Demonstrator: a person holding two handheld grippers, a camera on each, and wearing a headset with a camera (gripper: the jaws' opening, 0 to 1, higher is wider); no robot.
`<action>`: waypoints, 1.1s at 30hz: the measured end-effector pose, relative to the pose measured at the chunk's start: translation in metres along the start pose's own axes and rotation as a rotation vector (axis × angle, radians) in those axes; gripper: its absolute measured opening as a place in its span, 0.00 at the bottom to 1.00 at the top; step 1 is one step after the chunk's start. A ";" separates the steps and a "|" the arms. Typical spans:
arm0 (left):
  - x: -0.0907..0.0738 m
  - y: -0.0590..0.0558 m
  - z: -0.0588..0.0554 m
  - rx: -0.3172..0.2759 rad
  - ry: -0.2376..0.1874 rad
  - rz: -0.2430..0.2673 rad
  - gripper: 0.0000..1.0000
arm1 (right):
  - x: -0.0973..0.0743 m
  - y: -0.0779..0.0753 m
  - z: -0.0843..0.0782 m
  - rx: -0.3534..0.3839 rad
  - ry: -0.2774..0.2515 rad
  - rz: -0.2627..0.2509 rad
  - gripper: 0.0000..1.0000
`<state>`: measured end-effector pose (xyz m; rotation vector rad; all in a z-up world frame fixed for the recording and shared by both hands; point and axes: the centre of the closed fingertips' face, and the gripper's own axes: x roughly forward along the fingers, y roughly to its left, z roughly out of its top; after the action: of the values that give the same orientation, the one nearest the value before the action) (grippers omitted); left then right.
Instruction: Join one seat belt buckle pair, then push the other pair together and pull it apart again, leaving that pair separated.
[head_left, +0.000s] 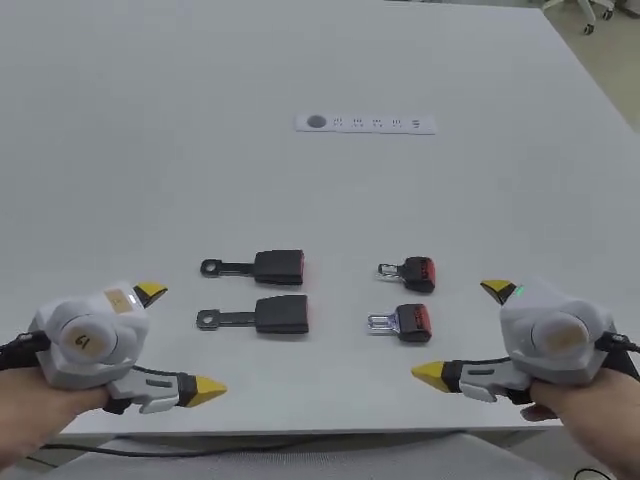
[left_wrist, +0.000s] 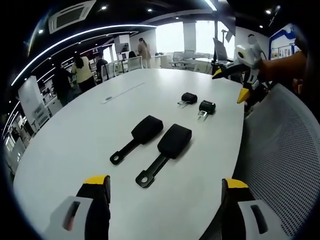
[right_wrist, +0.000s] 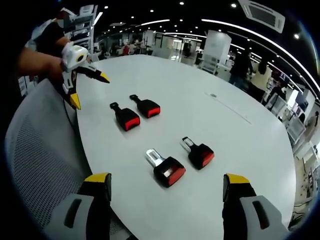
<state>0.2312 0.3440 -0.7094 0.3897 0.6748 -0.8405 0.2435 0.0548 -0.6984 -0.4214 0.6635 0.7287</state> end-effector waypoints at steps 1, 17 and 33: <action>0.000 0.000 0.000 0.002 0.001 -0.001 0.93 | 0.001 0.000 -0.001 0.004 0.005 0.002 0.93; 0.004 0.000 -0.004 0.004 0.016 -0.027 0.80 | 0.002 0.006 -0.008 0.010 0.028 0.040 0.75; 0.015 -0.003 0.003 0.046 0.032 -0.051 0.70 | 0.011 0.002 -0.020 -0.064 0.088 0.083 0.60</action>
<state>0.2372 0.3323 -0.7176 0.4300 0.6981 -0.9012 0.2408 0.0503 -0.7205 -0.4889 0.7455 0.8153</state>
